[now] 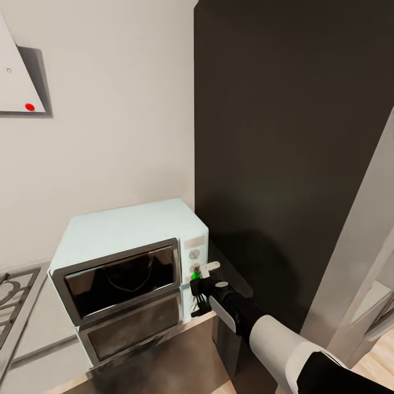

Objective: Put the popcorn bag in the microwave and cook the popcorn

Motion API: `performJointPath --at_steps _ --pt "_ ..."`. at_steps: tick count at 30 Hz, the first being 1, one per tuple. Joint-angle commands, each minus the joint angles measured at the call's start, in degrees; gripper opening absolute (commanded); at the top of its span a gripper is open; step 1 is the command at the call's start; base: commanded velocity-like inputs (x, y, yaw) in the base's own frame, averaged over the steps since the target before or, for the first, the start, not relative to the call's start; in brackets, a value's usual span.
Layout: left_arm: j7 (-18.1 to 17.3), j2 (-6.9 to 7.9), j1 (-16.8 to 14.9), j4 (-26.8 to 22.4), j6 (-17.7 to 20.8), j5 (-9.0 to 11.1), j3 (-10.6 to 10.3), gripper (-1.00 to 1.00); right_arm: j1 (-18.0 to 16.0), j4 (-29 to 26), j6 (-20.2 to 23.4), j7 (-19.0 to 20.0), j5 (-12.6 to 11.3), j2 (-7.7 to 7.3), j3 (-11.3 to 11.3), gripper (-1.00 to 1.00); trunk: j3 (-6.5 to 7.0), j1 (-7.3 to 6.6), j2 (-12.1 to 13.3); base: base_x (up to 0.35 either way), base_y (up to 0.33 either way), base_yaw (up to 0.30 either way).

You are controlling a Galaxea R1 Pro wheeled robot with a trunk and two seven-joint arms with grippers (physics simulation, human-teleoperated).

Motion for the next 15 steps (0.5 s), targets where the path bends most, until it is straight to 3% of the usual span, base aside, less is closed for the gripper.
performJointPath --at_steps 1,6,15 --pt "-0.1 -0.05 0.0 0.0 -0.1 0.0 0.1 1.0 -0.8 -0.2 0.2 -0.5 0.2 0.0 0.2 -1.0 -0.06 0.37 0.0 0.066 0.0 0.0" --pt "-0.1 -0.06 0.0 0.0 -0.1 0.0 0.1 1.0 -0.8 -0.2 0.2 -0.5 0.2 0.0 0.2 -1.0 -0.06 0.37 0.0 -0.018 0.0 0.0" --pt "-0.1 -0.07 0.0 0.0 -0.1 0.0 0.1 1.0 -0.8 -0.2 0.2 -0.5 0.2 0.0 0.2 -1.0 -0.06 0.37 0.0 -0.322 0.0 0.0"
